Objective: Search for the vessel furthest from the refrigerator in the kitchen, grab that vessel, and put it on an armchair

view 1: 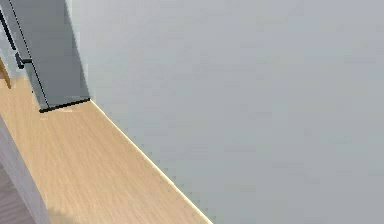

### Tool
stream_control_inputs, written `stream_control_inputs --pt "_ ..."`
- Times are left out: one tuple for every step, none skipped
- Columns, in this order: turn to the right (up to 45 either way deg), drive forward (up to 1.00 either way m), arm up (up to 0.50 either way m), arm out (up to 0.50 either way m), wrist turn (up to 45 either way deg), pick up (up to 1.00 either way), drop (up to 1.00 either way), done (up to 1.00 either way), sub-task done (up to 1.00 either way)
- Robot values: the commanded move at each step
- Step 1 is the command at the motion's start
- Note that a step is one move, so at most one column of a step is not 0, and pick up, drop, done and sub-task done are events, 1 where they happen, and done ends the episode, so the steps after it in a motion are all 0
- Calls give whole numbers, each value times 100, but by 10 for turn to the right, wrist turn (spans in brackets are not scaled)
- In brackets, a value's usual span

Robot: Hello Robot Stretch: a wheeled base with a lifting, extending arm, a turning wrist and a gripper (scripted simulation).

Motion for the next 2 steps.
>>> stream_control_inputs --pt "0 0 0 0 450 0 0 0 0" --pt "0 0 0 0 120 0 0 0 0"
